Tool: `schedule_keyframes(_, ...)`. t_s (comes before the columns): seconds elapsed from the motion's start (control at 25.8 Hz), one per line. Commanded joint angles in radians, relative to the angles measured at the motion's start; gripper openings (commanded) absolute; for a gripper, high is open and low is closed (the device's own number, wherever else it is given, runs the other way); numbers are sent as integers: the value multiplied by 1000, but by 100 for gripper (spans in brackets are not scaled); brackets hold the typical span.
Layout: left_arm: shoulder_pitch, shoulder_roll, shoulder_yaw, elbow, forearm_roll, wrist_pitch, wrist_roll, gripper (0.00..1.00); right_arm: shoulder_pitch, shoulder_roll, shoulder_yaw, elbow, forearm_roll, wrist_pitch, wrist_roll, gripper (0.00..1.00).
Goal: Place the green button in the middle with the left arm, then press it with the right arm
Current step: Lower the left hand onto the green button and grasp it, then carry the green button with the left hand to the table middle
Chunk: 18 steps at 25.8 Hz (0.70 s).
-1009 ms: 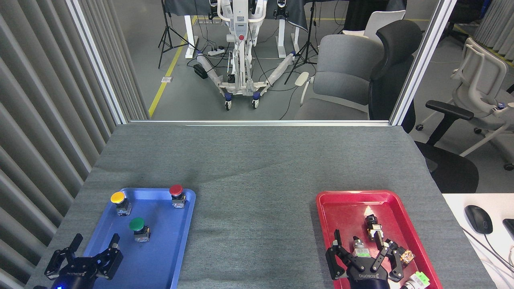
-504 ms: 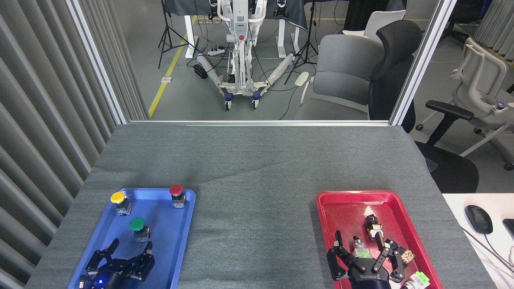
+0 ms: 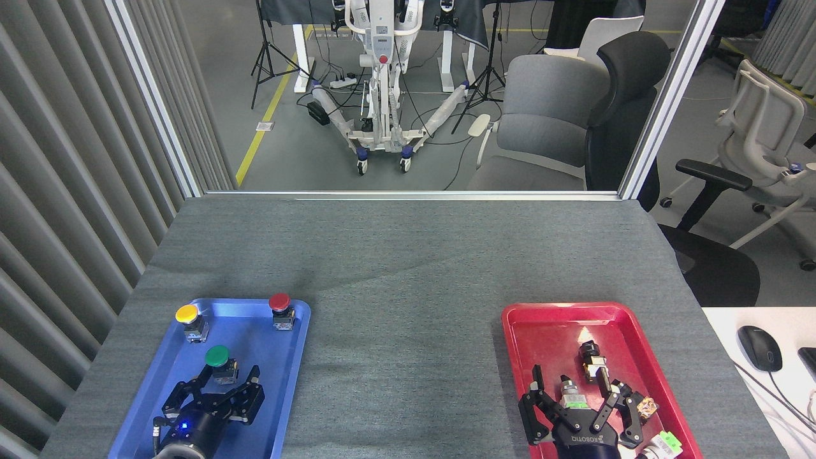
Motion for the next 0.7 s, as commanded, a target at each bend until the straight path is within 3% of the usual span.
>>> schedule_keyframes(0.0,-14,-4,0,20,2,32,2,72,0,3,0,0,0,1,-17,100)
schedule_keyframes(0.16,-20,-15,2,43,8,59,8,71,0,3,2,1,0,6,-17,100)
schedule_keyframes(0.5,2,-6,-3,20,5,24,11,23,0,5,2,1,0,14,-49,100)
schedule_keyframes(0.66,14,2,-3,-14,2,-20,40,7,0,5,2,1,0,12,-48,100)
